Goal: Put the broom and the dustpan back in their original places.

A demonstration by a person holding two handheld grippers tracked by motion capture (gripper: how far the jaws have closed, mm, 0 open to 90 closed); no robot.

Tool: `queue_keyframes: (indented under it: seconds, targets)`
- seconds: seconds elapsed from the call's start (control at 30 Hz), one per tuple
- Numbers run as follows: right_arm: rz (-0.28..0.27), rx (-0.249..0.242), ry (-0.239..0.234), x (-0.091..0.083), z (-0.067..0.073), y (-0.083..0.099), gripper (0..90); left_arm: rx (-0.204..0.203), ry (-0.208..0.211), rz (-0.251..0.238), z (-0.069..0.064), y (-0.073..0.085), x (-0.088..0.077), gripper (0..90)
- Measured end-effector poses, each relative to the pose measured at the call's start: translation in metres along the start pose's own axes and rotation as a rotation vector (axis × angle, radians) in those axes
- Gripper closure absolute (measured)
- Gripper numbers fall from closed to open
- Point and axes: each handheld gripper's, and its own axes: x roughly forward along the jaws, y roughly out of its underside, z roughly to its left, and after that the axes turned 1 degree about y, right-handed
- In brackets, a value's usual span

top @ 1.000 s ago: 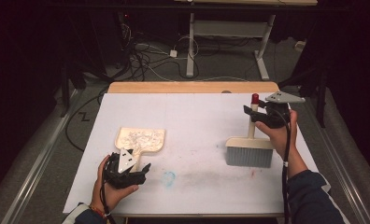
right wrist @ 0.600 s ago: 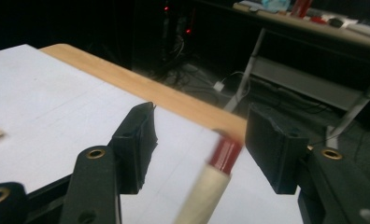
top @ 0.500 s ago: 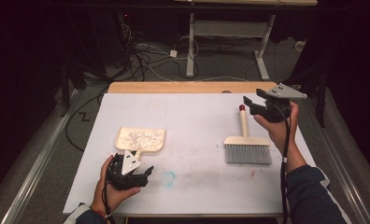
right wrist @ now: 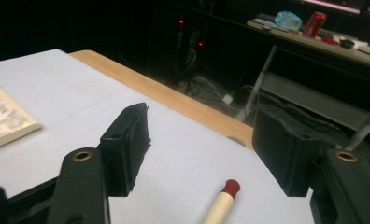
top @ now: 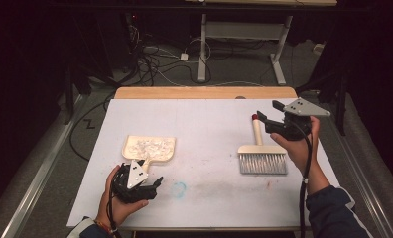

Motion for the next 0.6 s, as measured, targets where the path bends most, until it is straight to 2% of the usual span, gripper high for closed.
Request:
queue_keyframes:
  seconds: [0.1,0.13,0.17,0.23,0.3,0.33,0.37,0.43,0.5,0.6]
  targets:
    - [-0.017,-0.018,-0.012,-0.009,0.007,0.005,35.6,0.034,-0.005,-0.023,0.000,0.000,-0.003,19.0]
    - [-0.020,-0.025,-0.021,-0.012,0.010,0.006,34.8,0.033,-0.005,-0.030,0.000,0.000,-0.004,18.2]
    - [-0.019,-0.025,-0.026,-0.016,0.012,0.007,33.6,0.021,-0.004,-0.041,0.001,0.000,-0.005,18.0]
    - [-0.030,-0.021,-0.068,-0.024,0.017,0.009,31.3,-0.010,-0.002,-0.056,0.003,0.000,-0.007,17.9]
    - [-0.027,-0.076,-0.047,-0.034,0.024,0.009,29.5,-0.007,-0.010,-0.055,0.004,0.001,-0.006,18.0]
    - [-0.040,-0.091,-0.029,-0.039,0.028,0.011,29.1,0.020,-0.013,-0.053,0.004,0.001,-0.005,17.9]
    - [-0.045,-0.091,-0.030,-0.044,0.031,0.014,29.1,0.034,-0.022,-0.048,0.003,0.001,-0.005,17.9]
    - [-0.054,-0.076,-0.055,-0.055,0.034,0.019,27.7,0.029,-0.018,-0.053,0.002,0.001,-0.005,17.9]
    - [-0.067,-0.074,-0.053,-0.063,0.036,0.025,25.9,0.039,-0.023,-0.050,0.001,0.001,-0.004,17.9]
    - [-0.045,-0.061,-0.049,-0.070,0.038,0.036,23.3,0.043,-0.020,-0.048,0.001,0.000,-0.003,17.9]
